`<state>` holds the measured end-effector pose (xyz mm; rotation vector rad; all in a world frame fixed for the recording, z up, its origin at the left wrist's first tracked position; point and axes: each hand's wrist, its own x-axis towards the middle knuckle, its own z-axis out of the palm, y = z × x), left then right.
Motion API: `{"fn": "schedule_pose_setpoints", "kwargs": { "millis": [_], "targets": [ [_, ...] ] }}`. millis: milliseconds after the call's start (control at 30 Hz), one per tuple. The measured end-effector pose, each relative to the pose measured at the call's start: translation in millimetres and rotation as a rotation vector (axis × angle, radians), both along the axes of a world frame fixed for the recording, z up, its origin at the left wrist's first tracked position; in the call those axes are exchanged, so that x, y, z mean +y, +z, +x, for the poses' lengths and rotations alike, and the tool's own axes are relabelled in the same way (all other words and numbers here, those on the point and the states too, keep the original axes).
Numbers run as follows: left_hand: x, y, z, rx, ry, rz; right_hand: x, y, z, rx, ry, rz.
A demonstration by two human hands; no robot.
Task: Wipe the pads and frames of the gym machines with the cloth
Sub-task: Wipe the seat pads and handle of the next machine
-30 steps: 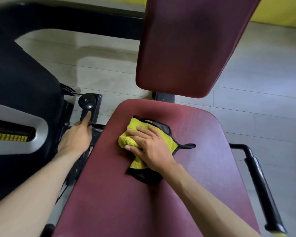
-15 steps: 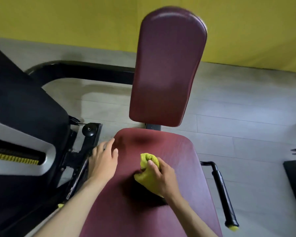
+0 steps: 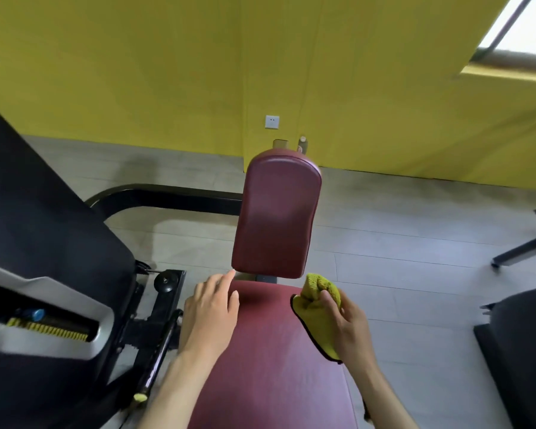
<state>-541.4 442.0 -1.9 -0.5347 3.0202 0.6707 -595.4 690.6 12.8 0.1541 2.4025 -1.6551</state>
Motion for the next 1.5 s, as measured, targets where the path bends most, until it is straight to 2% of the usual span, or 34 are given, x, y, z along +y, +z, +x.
{"fn": "schedule_pose_setpoints", "kwargs": {
  "millis": [167, 333, 600, 800, 933, 1033, 1167, 1333, 1500],
  "targets": [
    [40.8, 48.6, 43.3, 0.093, 0.013, -0.015, 40.1, 74.6, 40.0, 0.026, -0.063, -0.073],
    [108.5, 87.7, 80.7, 0.116, -0.018, 0.030, 94.0, 115.1, 73.2, 0.032, -0.118, -0.149],
    [274.5, 129.6, 139.5, 0.124, -0.057, 0.050, 229.0, 153.6, 107.8, 0.083, -0.037, -0.250],
    [403.7, 170.7, 163.0, 0.171, -0.108, 0.184, 332.9, 182.2, 126.1, 0.042, 0.043, -0.332],
    [473.7, 201.1, 162.3, 0.208, -0.092, 0.421, 375.1, 189.4, 138.6, 0.013, -0.027, -0.379],
    [506.2, 208.6, 154.6, 0.142, -0.026, 0.603, 382.9, 186.1, 141.8, -0.058, -0.072, -0.463],
    [527.1, 181.3, 135.3, 0.077, 0.039, 0.643, 377.4, 181.9, 128.9, -0.080, -0.114, -0.523],
    [523.8, 155.9, 87.2, 0.095, 0.360, 0.856, 355.7, 165.9, 88.7, -0.040, -0.087, -0.482],
    [483.3, 145.1, 11.0, -0.051, 0.675, 1.426, 313.2, 147.3, 26.9, -0.005, -0.007, -0.365]
  ]
}}
